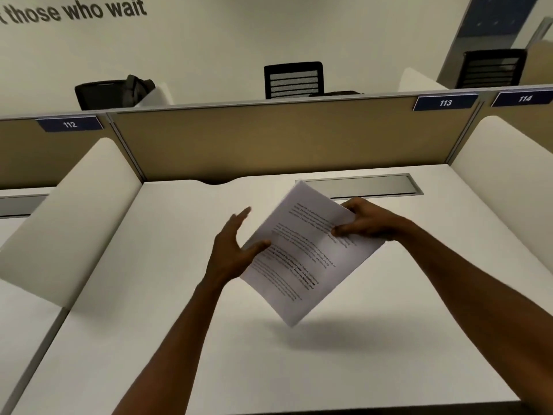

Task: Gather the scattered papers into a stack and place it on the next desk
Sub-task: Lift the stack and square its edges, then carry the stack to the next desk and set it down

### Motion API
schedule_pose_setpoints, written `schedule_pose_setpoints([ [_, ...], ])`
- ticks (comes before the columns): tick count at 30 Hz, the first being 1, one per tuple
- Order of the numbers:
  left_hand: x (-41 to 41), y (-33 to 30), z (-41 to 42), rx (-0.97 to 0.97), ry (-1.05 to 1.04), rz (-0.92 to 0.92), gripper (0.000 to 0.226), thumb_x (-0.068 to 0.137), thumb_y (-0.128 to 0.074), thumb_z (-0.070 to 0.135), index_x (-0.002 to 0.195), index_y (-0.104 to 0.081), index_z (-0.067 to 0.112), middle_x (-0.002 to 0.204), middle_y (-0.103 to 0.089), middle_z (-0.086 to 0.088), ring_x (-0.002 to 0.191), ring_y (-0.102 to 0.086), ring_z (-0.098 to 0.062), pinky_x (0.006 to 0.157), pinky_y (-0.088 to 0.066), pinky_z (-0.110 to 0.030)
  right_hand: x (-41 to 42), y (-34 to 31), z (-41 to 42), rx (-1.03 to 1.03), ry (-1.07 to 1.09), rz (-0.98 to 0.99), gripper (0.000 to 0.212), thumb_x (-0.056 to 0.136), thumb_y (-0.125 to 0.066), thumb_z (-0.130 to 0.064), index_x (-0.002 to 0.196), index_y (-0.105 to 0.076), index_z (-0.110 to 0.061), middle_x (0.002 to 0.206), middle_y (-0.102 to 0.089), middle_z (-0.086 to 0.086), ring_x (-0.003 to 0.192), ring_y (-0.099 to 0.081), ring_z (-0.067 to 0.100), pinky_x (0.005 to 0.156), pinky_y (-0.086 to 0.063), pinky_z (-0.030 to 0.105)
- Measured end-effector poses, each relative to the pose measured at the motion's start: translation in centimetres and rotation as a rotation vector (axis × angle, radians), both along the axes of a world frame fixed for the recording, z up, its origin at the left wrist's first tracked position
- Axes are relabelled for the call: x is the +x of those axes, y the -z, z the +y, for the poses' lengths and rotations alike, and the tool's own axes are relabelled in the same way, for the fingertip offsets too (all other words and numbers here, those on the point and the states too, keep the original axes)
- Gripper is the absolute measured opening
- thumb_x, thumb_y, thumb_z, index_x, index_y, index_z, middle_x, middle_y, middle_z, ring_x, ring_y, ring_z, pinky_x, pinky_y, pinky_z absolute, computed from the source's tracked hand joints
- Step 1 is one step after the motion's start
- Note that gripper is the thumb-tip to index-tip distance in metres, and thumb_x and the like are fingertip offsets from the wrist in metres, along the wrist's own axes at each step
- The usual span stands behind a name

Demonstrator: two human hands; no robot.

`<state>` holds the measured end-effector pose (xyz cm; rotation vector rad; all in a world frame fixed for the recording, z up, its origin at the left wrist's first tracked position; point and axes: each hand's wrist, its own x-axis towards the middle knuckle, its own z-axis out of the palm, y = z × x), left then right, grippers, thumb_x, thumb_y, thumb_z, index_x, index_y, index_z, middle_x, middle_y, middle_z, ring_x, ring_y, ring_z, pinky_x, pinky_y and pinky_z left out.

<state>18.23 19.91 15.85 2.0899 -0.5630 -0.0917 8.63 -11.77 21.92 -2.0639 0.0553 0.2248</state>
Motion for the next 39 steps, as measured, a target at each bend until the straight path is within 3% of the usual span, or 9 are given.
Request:
schedule_pose_setpoints([
  [4,-0.2,-3.0,-0.3,0.028,0.269,0.174,0.052,0.085,-0.072,0.045,0.133,-0.06,0.027,0.124,-0.071,0.003,0.103,-0.072,-0.017,0.092,-0.06,-0.046,1.1,-3.2,1.3,-0.039,-0.123,0.06,0.02,0.082,-0.078,-0.016,0.102,-0.075,-0.012,0.098,-0.077,0.005,0.082,-0.076,0.026,0.067,-0.061,0.032],
  [9,-1.6,-2.8,0.6,-0.156,0.215,0.291,0.026,0.093,-0.065,0.039,0.108,-0.072,0.018,0.097,-0.079,0.001,0.083,-0.077,-0.023,0.073,-0.064,-0.039,1.2,-5.0,1.8,0.073,-0.151,0.118,0.038,0.075,-0.083,-0.041,0.105,-0.075,-0.017,0.103,-0.077,0.007,0.087,-0.075,0.027,0.066,-0.06,0.033],
  [15,-2.6,-1.3,2.8,-0.478,0.043,0.445,0.017,0.096,-0.066,0.022,0.104,-0.073,0.009,0.097,-0.08,-0.01,0.087,-0.077,-0.029,0.069,-0.062,-0.033,-1.9,0.2,0.1,0.848,-0.087,0.047,0.114,0.058,-0.068,-0.081,0.145,-0.044,-0.011,0.122,-0.063,0.022,0.106,-0.064,0.038,0.088,-0.053,0.05],
  [17,-3.0,-0.5,2.9,-0.546,0.001,0.533,0.023,0.095,-0.066,0.023,0.109,-0.072,0.005,0.102,-0.078,-0.015,0.092,-0.076,-0.034,0.071,-0.062,-0.038,-3.4,3.4,2.7,0.879,-0.078,0.055,0.107,0.062,-0.071,-0.075,0.146,-0.043,-0.015,0.129,-0.061,0.021,0.112,-0.061,0.039,0.093,-0.049,0.053],
  [20,-3.5,0.9,2.2,-0.565,-0.049,0.662,0.031,0.095,-0.067,0.026,0.117,-0.069,0.005,0.11,-0.076,-0.018,0.098,-0.074,-0.038,0.08,-0.062,-0.048,-4.7,6.7,7.2,0.778,0.071,-0.013,0.065,0.082,-0.073,-0.049,0.138,-0.053,-0.023,0.135,-0.063,0.012,0.118,-0.063,0.034,0.096,-0.052,0.051],
  [23,-4.0,2.1,1.3,-0.542,-0.124,0.748,0.033,0.093,-0.069,0.026,0.119,-0.068,0.006,0.109,-0.077,-0.017,0.097,-0.075,-0.038,0.079,-0.062,-0.05,-5.1,8.6,10.1,0.574,0.302,-0.096,0.035,0.089,-0.071,-0.03,0.123,-0.062,-0.031,0.124,-0.07,0.005,0.107,-0.071,0.025,0.084,-0.06,0.042],
  [28,-4.1,3.3,0.4,-0.454,-0.206,0.775,0.033,0.09,-0.074,0.028,0.115,-0.068,0.008,0.1,-0.079,-0.014,0.088,-0.077,-0.035,0.071,-0.063,-0.045,-4.4,11.1,10.6,0.481,0.468,-0.038,0.035,0.092,-0.067,-0.021,0.125,-0.058,-0.027,0.119,-0.071,-0.001,0.097,-0.073,0.015,0.08,-0.062,0.038],
  [33,-2.5,3.4,0.2,-0.382,-0.416,0.645,0.028,0.09,-0.074,0.02,0.116,-0.068,0.011,0.102,-0.078,-0.011,0.086,-0.077,-0.03,0.082,-0.063,-0.051,-1.2,11.3,9.5,0.433,0.473,-0.028,0.036,0.092,-0.068,-0.019,0.125,-0.058,-0.027,0.116,-0.071,-0.003,0.1,-0.071,0.019,0.087,-0.059,0.047],
  [39,0.0,2.5,2.2,-0.205,-0.544,0.453,0.036,0.092,-0.068,0.01,0.127,-0.064,0.018,0.111,-0.071,-0.007,0.094,-0.07,-0.019,0.076,-0.058,-0.03,3.6,10.7,11.2,0.456,0.426,-0.032,0.037,0.091,-0.068,-0.016,0.126,-0.057,-0.023,0.117,-0.07,0.0,0.101,-0.069,0.021,0.09,-0.057,0.049],
])
